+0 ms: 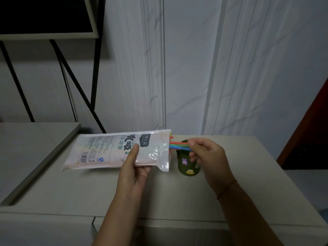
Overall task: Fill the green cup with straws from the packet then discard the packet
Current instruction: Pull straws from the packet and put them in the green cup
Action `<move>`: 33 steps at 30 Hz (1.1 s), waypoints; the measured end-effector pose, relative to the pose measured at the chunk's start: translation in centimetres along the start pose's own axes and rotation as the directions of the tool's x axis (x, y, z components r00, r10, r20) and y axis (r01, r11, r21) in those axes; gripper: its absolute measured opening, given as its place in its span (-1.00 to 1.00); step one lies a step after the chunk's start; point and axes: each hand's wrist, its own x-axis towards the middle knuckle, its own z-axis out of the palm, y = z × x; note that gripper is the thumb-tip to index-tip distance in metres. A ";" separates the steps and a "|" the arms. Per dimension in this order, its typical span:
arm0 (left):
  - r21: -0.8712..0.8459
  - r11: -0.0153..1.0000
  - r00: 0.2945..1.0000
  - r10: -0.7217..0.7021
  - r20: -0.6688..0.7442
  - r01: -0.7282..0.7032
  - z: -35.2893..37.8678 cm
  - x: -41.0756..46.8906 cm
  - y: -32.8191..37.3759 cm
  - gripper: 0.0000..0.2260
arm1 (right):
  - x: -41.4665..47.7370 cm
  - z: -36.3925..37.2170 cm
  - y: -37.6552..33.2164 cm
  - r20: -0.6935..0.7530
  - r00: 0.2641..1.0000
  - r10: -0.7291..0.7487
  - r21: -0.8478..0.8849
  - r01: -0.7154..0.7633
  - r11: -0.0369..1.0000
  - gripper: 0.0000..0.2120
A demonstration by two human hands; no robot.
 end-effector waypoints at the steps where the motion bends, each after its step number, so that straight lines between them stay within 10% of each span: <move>1: -0.024 1.000 1.000 0.010 -0.015 -0.010 -0.1 0.1 0.4 -0.56 | 0.2 -0.6 -0.2 -0.002 1.000 -0.001 0.004 0.001 1.000 -0.91; 14: -0.005 0.999 0.995 0.037 -0.092 -0.038 -0.2 0.2 -0.1 -0.68 | -0.3 2.0 0.5 0.251 0.942 0.225 0.653 -0.336 0.678 -0.87; 22: 0.000 0.999 0.994 0.047 -0.096 -0.047 -0.2 0.1 -0.3 -0.63 | -1.0 2.8 0.6 0.088 0.990 0.112 0.446 -0.139 0.884 -0.89; 33: -0.007 0.997 0.990 0.069 -0.123 -0.071 -0.8 0.5 0.3 -0.69 | -0.1 1.5 0.4 0.111 0.980 0.163 0.479 -0.196 0.855 -0.90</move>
